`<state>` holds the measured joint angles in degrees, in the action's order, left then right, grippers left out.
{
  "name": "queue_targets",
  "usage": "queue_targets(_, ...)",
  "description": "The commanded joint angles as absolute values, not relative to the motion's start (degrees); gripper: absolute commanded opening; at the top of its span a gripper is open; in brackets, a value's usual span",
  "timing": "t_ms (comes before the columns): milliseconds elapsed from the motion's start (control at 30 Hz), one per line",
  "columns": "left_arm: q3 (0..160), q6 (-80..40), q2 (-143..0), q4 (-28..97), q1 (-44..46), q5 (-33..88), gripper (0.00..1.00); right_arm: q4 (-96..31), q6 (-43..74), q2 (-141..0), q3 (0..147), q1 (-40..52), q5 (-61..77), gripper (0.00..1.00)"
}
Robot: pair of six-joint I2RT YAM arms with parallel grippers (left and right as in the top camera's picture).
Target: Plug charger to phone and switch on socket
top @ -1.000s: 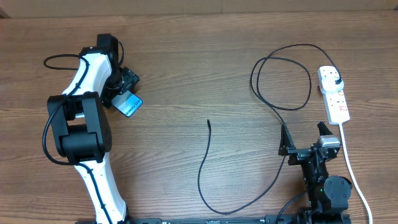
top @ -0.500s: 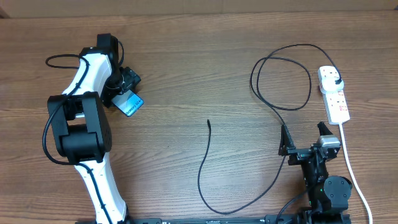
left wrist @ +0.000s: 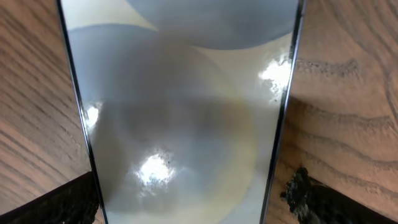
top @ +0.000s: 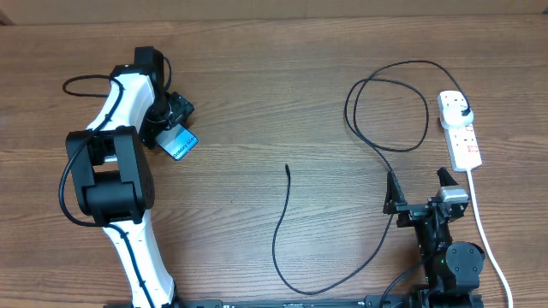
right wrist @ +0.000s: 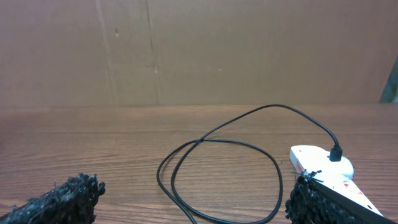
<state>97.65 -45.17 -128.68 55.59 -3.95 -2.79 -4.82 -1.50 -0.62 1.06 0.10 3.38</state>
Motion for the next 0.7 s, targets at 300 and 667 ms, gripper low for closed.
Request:
queue_targets(300, 95.24, -47.86, -132.86, 56.69, -2.92, -1.43, 1.00, -4.69, -1.34, -0.14, 0.47, 0.36, 2.63, 1.00)
queue_targets(667, 95.24, -47.81, -132.86, 55.88, -2.92, -1.41, 0.99, -4.69, -1.34, -0.14, 0.45, 0.36, 2.63, 1.00)
